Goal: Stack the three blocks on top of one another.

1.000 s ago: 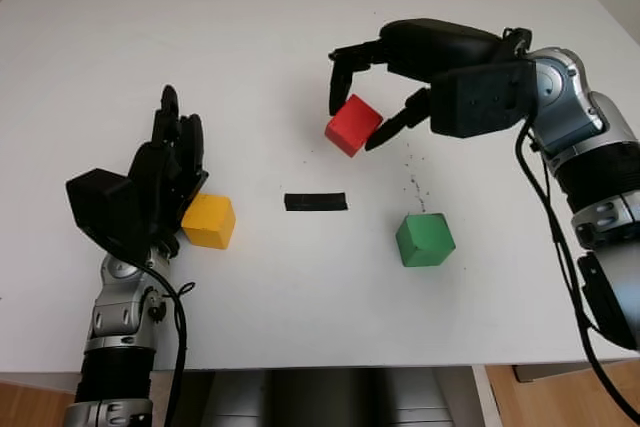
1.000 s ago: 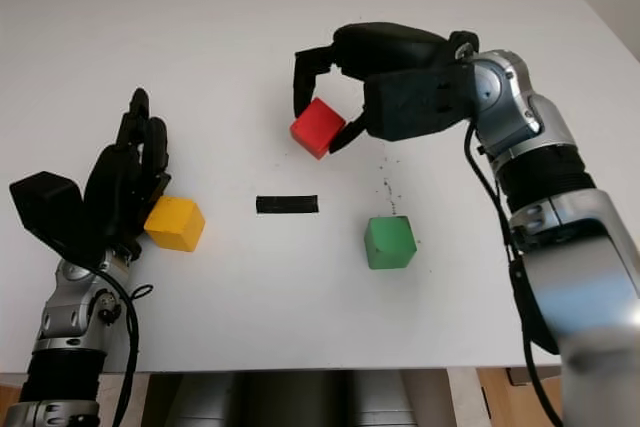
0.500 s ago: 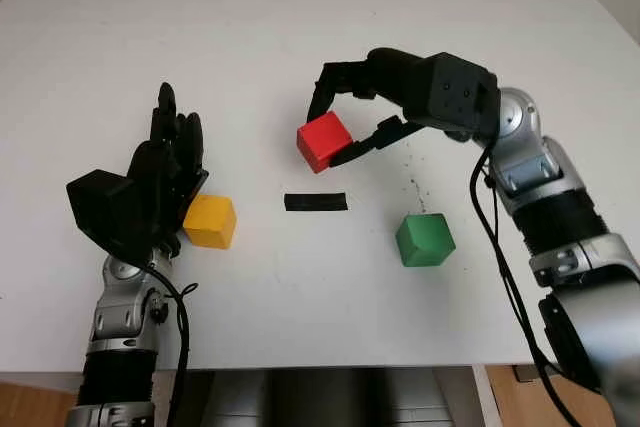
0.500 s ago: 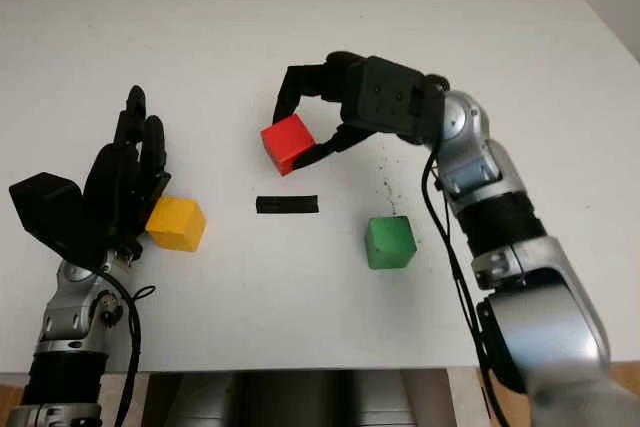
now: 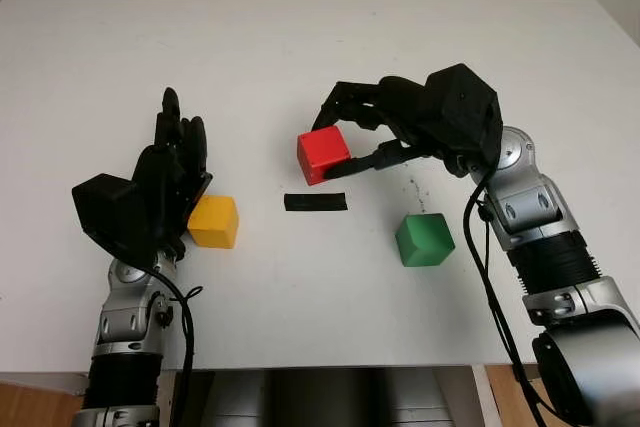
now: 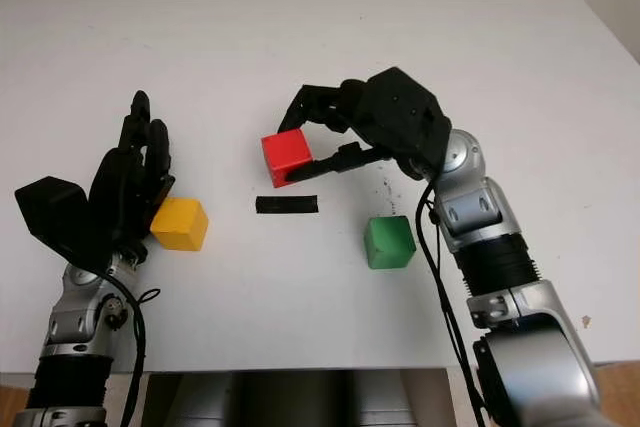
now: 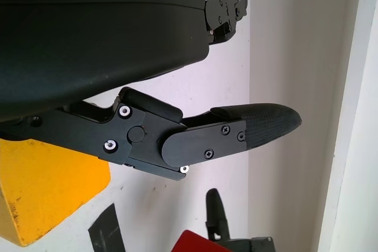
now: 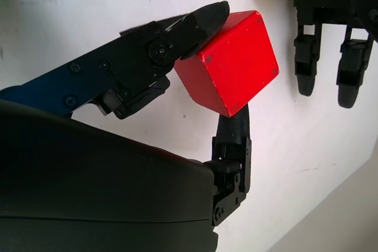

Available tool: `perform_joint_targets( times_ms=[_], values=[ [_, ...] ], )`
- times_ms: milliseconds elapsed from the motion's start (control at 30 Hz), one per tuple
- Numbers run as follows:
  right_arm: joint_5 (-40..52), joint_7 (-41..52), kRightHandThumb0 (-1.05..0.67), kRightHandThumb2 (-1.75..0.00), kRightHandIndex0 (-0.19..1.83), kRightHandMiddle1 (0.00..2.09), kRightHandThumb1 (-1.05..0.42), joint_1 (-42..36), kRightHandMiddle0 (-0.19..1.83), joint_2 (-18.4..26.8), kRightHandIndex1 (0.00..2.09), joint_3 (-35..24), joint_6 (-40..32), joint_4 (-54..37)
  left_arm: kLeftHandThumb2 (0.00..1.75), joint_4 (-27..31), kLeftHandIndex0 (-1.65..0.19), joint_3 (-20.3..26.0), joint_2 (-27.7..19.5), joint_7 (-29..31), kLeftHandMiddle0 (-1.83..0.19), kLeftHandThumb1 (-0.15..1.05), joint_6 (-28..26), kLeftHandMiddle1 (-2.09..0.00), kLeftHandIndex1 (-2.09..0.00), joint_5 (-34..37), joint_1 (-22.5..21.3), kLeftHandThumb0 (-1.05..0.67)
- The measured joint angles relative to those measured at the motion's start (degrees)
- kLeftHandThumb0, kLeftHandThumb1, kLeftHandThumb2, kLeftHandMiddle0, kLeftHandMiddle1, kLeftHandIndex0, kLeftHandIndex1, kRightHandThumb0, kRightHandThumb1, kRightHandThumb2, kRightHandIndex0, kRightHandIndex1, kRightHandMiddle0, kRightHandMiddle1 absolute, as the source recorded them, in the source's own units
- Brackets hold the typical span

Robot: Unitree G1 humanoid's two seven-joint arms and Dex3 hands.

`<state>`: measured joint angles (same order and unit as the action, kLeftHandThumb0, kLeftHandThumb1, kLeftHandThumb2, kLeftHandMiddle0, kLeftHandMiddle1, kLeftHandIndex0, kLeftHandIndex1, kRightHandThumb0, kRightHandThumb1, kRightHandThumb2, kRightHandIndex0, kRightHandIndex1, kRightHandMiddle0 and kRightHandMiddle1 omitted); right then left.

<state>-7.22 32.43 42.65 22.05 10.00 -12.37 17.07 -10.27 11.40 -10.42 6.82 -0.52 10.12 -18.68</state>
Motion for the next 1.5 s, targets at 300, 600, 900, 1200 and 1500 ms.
perform_joint_targets(
  times_ms=[300, 600, 900, 1200, 1500],
  values=[
    [-1.4, -2.9, -0.43, -0.05, 0.20, 1.70, -0.93, -2.4, 0.28, -1.4, 0.05, 0.7, -4.4, -3.4, 0.60, 0.1, 0.19, 0.0, 0.0, 0.1, 0.19, 1.05, 0.1, -0.01, 0.00, 0.1, 0.2, -0.76],
    [-2.6, -4.7, -0.45, -0.05, 0.22, 1.69, -0.92, -2.4, 0.30, -2.2, 0.06, 1.6, -4.1, -0.9, 0.59, 0.7, 0.19, 0.1, 0.5, -0.1, 0.19, 1.05, 0.0, -0.01, 0.00, 0.3, 0.4, -0.75],
    [-3.9, -5.0, -0.44, -0.05, 0.23, 1.65, -0.92, -2.4, 0.30, -2.3, 0.06, 2.5, -4.1, 0.8, 0.61, 0.7, 0.19, 0.1, 0.5, -0.5, 0.19, 1.05, 0.0, -0.01, 0.00, 0.3, 0.4, -0.77],
    [-4.8, -5.0, -0.46, -0.05, 0.24, 1.63, -0.91, -1.2, 0.33, -2.3, 0.06, 2.8, -3.1, 2.9, 0.61, 0.8, 0.18, 1.7, 0.4, -0.8, 0.19, 1.05, 0.1, -0.03, -0.03, 1.2, 0.4, -0.75],
    [-6.3, -5.3, -0.49, -0.05, 0.23, 1.62, -0.90, -1.2, 0.36, -2.2, 0.06, 3.3, 0.8, 4.5, 0.62, 2.1, 0.19, 2.4, -0.8, -0.6, 0.19, 1.05, -0.4, 0.00, -0.02, 1.8, 0.1, -0.78]
  ],
)
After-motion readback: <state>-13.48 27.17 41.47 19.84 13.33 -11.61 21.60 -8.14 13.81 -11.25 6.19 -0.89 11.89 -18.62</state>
